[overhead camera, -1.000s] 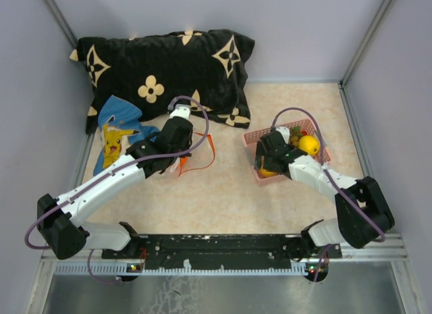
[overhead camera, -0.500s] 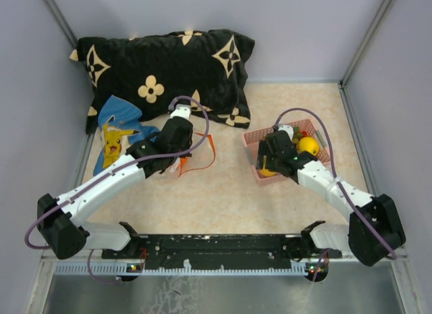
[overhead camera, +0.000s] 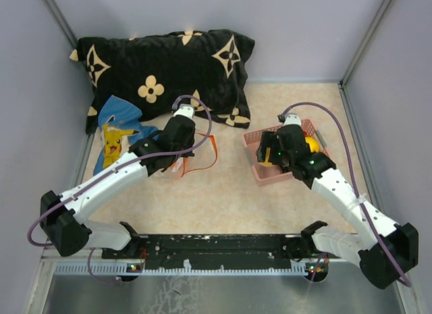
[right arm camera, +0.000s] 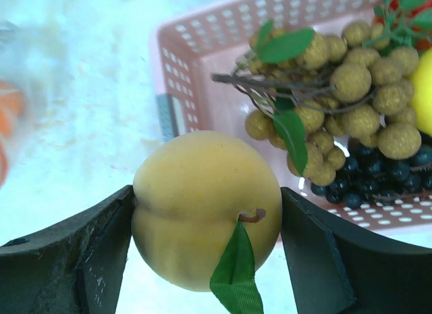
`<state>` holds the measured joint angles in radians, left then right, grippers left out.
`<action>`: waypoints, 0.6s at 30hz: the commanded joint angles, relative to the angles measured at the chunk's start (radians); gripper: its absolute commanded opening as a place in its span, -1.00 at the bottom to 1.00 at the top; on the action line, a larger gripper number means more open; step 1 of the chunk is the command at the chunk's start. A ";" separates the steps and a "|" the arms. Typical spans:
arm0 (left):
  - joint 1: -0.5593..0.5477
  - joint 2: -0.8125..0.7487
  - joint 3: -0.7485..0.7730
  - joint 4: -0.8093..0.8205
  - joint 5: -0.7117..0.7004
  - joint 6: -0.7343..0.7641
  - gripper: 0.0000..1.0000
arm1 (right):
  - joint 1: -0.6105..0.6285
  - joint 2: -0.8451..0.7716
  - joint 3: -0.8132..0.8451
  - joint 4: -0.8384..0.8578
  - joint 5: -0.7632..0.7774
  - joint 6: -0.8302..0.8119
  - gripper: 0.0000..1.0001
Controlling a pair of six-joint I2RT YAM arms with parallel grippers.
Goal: Place the food in the zip-top bag and seal the zipper
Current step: Place the fake fruit in the zipper food storage bag.
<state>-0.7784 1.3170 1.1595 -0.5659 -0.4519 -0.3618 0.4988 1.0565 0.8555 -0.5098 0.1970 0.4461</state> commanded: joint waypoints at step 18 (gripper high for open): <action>0.004 0.001 0.068 0.006 0.056 -0.002 -1.00 | 0.287 0.083 0.093 0.565 -0.166 0.018 0.16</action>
<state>-0.7780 1.3277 1.1973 -0.5644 -0.4175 -0.3622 0.7464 1.1034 0.8864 -0.1562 0.0757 0.4496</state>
